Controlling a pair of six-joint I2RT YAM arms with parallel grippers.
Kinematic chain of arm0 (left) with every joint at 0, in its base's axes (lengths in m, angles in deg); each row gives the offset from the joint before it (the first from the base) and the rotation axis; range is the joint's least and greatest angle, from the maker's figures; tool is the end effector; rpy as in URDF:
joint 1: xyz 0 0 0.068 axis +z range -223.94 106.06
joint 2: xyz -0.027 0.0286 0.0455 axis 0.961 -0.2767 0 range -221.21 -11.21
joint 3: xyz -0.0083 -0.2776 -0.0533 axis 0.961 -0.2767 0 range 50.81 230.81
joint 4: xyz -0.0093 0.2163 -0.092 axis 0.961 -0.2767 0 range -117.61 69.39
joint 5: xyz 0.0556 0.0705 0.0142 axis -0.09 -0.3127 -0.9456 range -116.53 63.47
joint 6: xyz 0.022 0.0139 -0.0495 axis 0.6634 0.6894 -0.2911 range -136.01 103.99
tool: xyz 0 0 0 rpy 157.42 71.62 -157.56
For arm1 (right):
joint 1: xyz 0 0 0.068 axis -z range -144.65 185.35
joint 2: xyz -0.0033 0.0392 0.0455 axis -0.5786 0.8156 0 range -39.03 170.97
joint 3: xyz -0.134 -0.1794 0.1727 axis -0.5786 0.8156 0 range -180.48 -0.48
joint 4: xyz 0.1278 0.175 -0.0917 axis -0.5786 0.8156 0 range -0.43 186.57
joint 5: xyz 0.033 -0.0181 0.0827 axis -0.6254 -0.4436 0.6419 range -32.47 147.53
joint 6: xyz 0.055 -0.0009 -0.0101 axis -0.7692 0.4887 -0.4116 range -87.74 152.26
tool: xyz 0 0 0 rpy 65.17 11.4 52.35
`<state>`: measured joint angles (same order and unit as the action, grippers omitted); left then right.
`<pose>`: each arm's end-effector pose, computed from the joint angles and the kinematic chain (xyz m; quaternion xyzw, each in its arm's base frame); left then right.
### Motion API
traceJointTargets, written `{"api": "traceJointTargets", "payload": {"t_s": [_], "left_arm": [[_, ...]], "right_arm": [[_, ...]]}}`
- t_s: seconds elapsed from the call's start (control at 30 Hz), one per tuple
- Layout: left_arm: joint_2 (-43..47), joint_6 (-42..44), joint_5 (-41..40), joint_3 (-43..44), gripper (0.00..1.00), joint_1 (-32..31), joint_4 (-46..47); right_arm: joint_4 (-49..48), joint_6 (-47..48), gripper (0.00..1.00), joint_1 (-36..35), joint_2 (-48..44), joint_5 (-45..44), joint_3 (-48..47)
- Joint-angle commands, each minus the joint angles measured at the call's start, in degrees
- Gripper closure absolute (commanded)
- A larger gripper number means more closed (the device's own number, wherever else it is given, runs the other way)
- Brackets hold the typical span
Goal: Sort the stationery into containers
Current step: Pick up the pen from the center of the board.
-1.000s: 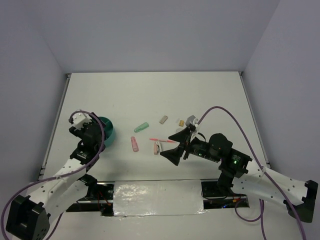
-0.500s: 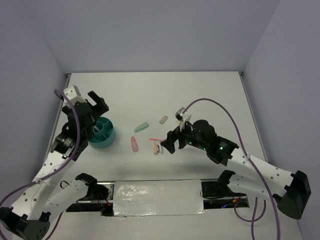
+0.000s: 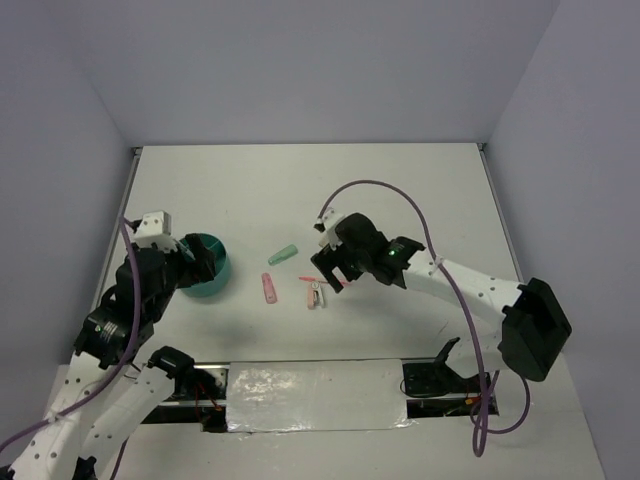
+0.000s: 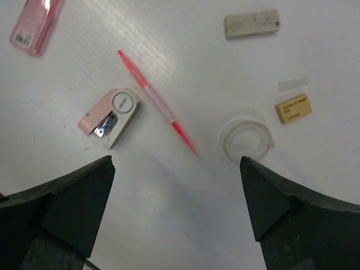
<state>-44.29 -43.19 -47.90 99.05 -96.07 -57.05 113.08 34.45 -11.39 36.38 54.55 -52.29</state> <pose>0.0851 -0.0196 0.3379 -0.1403 0.8058 -0.0923 0.5679 0.1729 0.1809 0.2647 -0.3768 0.8508 0.1161 0.3474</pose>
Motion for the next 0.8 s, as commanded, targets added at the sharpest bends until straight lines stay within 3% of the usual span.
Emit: {"api": "traceJointTargets", "payload": {"t_s": [0.0,0.1,0.2,0.3,0.4,0.67,0.77], "left_arm": [[5.29,2.83,3.69,-1.67,0.01,0.25,3.48],[6.45,3.01,3.61,-2.9,0.01,0.16,4.63],[5.05,3.01,3.43,-2.37,0.01,0.25,3.75],[3.9,3.27,4.31,-2.37,0.01,0.24,3.75],[3.73,3.53,5.1,-2.63,0.01,0.25,4.1],[2.85,3.8,6.51,-2.81,0.01,0.16,4.37],[2.58,3.89,6.77,-2.9,0.01,0.16,4.45]], "right_arm": [[2.33,0.72,0.0,2.78,2.62,-6.05,-6.7],[5.56,-15.48,0.0,5.25,7.36,-13.69,-12.06],[9.18,-25.8,0.03,5.52,12.02,-16.61,-15.76],[6.48,-23.75,0.11,5.26,13.61,-13.65,-15.34],[5.23,-20.31,0.13,5.25,13.44,-12.39,-14.72],[9.81,-38.29,0.24,6.75,13.7,-20.13,-16.48],[9.02,-41.91,0.39,6.84,14.84,-21.19,-16.65]]}}
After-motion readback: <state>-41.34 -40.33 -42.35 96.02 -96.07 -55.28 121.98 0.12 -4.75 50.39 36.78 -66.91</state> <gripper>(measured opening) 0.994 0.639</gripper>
